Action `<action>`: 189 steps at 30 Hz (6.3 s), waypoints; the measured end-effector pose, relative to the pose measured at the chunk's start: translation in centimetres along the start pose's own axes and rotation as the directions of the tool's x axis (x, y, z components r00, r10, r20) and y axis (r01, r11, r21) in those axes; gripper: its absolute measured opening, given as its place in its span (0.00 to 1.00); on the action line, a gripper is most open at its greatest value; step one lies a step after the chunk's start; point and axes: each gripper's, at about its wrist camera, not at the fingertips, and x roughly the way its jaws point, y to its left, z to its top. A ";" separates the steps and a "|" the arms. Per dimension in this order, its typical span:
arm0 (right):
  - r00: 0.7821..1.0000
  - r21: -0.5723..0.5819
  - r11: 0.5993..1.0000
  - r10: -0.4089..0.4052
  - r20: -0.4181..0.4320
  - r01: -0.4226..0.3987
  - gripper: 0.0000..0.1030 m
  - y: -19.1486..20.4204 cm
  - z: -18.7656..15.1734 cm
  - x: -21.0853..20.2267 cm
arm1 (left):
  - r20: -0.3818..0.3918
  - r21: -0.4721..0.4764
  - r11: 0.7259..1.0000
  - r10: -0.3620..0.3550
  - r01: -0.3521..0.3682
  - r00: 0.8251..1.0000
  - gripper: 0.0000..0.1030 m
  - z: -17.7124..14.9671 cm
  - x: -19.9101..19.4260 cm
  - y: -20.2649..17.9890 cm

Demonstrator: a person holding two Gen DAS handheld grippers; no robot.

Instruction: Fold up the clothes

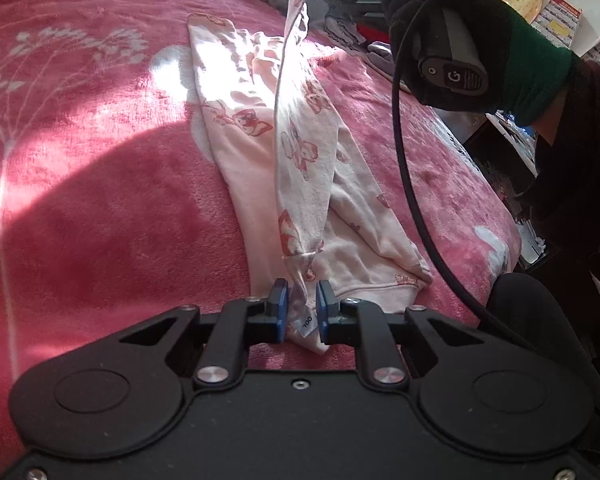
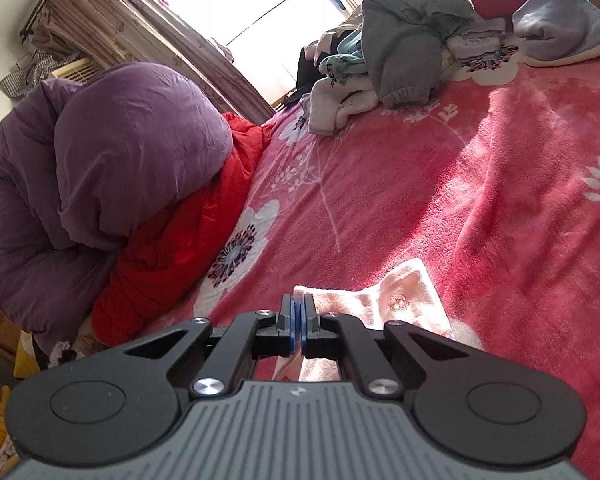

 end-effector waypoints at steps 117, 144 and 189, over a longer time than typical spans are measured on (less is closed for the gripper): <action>0.900 -0.831 0.346 0.174 -0.398 -0.435 0.39 0.0 -22.2 -11.3 | 0.244 -0.001 0.974 0.221 -0.228 0.944 0.04 20.9 9.4 6.5; 0.914 -0.782 0.473 0.186 -0.361 -0.405 0.40 -2.8 -18.2 -10.7 | 0.118 0.397 0.903 0.125 -0.162 0.985 0.30 21.9 14.1 -0.2; 0.855 -0.707 0.504 0.140 -0.500 -0.496 0.47 -8.6 -15.0 -15.4 | 0.115 0.683 0.689 0.227 -0.242 0.967 0.04 22.4 16.7 -2.9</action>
